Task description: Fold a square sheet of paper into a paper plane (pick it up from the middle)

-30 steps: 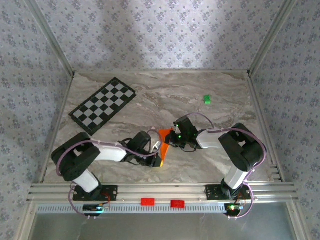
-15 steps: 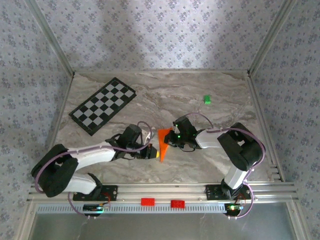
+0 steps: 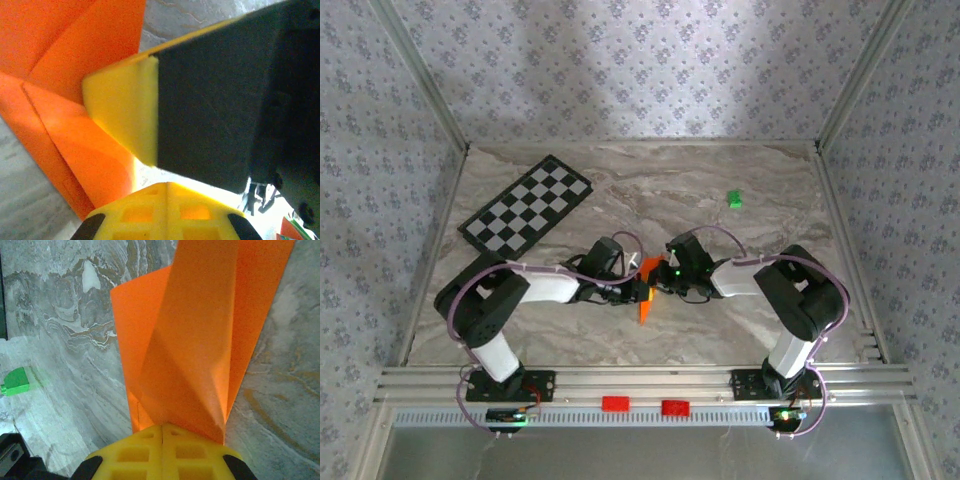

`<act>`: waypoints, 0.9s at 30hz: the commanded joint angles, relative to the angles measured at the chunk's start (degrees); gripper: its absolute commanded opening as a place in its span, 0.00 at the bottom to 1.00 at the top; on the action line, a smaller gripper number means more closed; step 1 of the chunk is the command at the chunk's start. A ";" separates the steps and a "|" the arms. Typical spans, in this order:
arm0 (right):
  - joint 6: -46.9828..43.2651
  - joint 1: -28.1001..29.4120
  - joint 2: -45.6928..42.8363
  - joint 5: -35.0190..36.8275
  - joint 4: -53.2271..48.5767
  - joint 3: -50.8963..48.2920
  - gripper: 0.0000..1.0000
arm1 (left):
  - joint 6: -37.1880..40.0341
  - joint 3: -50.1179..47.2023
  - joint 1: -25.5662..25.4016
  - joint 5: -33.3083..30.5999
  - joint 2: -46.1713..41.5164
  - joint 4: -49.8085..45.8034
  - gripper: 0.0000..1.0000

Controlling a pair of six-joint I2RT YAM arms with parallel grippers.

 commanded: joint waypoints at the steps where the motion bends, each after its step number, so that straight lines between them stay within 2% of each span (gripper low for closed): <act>1: 1.08 0.51 3.30 3.05 -7.71 -3.28 0.04 | -0.39 1.38 0.30 -0.43 1.65 2.66 0.00; 6: 1.39 0.54 3.03 2.90 -7.44 -3.69 0.04 | 0.73 0.42 0.06 -1.53 3.70 1.43 0.00; 12: 1.17 0.39 0.79 2.64 -7.70 -3.66 0.04 | 2.77 -5.40 -0.58 -3.64 3.71 -1.42 0.00; 19: 0.92 -0.75 -6.83 2.24 -8.13 -4.04 0.09 | 7.56 -12.05 -1.41 -2.36 4.15 -4.74 0.00; 27: -2.81 0.09 -14.52 2.60 -7.55 -5.47 0.09 | 11.95 -11.52 -1.30 -1.35 3.92 -9.54 0.00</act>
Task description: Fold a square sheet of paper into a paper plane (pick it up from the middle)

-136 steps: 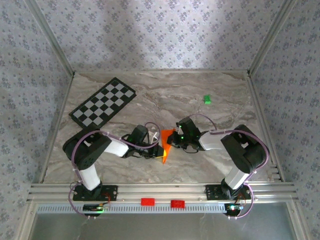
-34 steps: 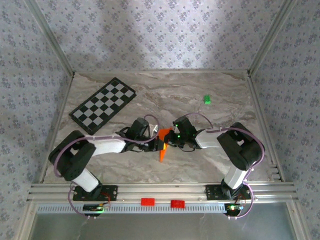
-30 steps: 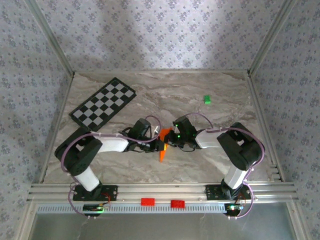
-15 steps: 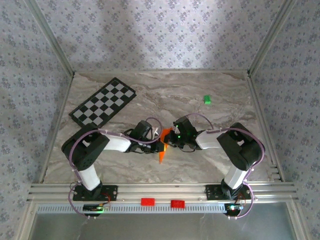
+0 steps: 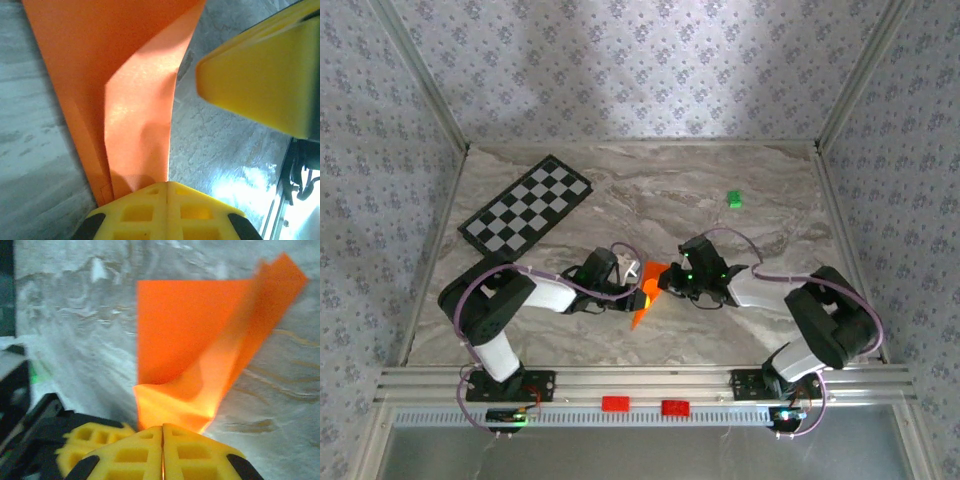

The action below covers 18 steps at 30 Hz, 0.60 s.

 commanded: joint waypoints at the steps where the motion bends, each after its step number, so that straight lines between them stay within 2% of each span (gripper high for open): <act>1: -2.81 1.16 -1.67 0.80 -1.32 -0.52 0.09 | 2.95 -3.95 -0.74 -0.53 2.94 -19.30 0.00; 8: -2.99 3.03 4.34 -0.04 0.54 2.42 0.07 | 2.96 -3.40 -0.73 -0.60 3.21 -19.70 0.00; 14: -3.04 0.33 7.39 -1.53 2.83 1.62 0.07 | 3.61 -3.09 -0.59 -1.11 3.61 -20.75 0.00; 18: -3.54 -0.55 5.99 -2.31 2.62 1.46 0.07 | 3.77 -2.96 -0.45 -1.37 4.09 -21.16 0.00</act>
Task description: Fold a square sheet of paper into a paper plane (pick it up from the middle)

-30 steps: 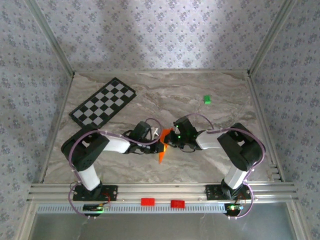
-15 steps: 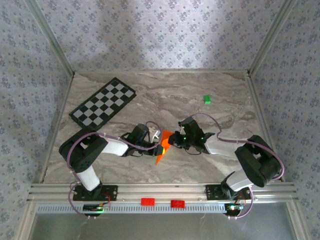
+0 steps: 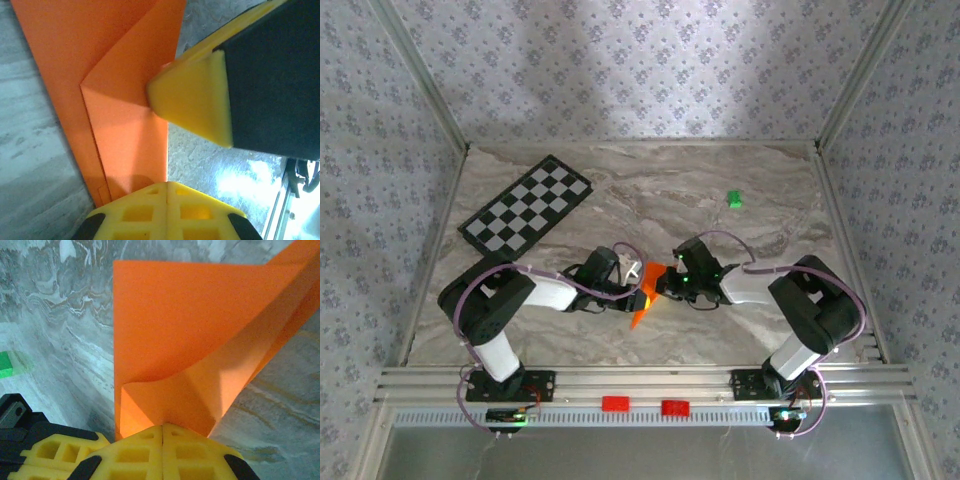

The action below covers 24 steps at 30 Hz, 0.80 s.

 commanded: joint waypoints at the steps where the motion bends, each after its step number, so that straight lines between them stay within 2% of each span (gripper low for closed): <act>1: -1.51 -0.49 -1.40 -0.70 0.40 0.36 0.07 | 1.08 -4.18 -0.46 -1.79 4.11 -18.26 0.00; 7: -0.85 -0.24 -0.67 -2.87 2.58 1.19 0.07 | 1.23 -3.75 -0.36 -1.89 4.63 -18.24 0.00; 11: -1.32 -0.36 2.43 -1.22 0.63 2.17 0.06 | 1.47 -3.65 -0.27 -1.86 5.08 -18.44 0.00; 13: -1.40 -1.56 3.64 0.32 -0.25 1.32 0.05 | 1.33 -3.82 -0.30 -2.01 5.12 -18.49 0.00; 17: -0.98 -5.72 5.46 -2.17 3.17 0.12 0.05 | 1.90 -4.21 -0.27 -2.40 5.42 -18.76 0.00; 24: -1.58 -10.95 5.66 -3.35 1.64 1.95 0.06 | 2.60 -4.62 -0.20 -2.97 6.98 -18.44 0.00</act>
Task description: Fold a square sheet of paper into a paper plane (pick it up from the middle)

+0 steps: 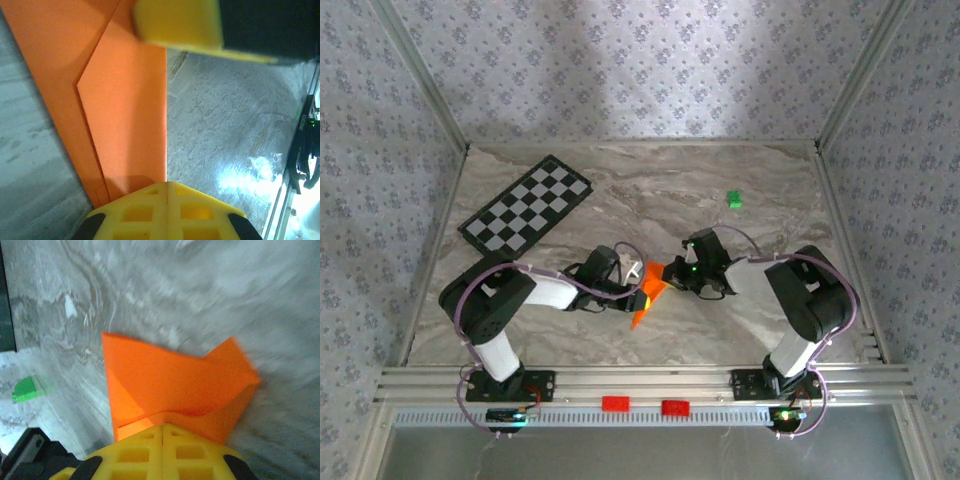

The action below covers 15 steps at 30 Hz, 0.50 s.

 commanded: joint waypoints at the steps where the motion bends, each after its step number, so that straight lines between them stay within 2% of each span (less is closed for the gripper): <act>1: -1.08 -3.31 1.91 2.32 -2.03 0.98 0.06 | 1.18 -5.28 -0.39 -3.44 5.87 -17.40 0.00; 15: -2.50 -9.68 2.42 4.33 -9.79 5.01 0.05 | 0.76 -5.95 -0.37 -3.01 5.92 -16.39 0.00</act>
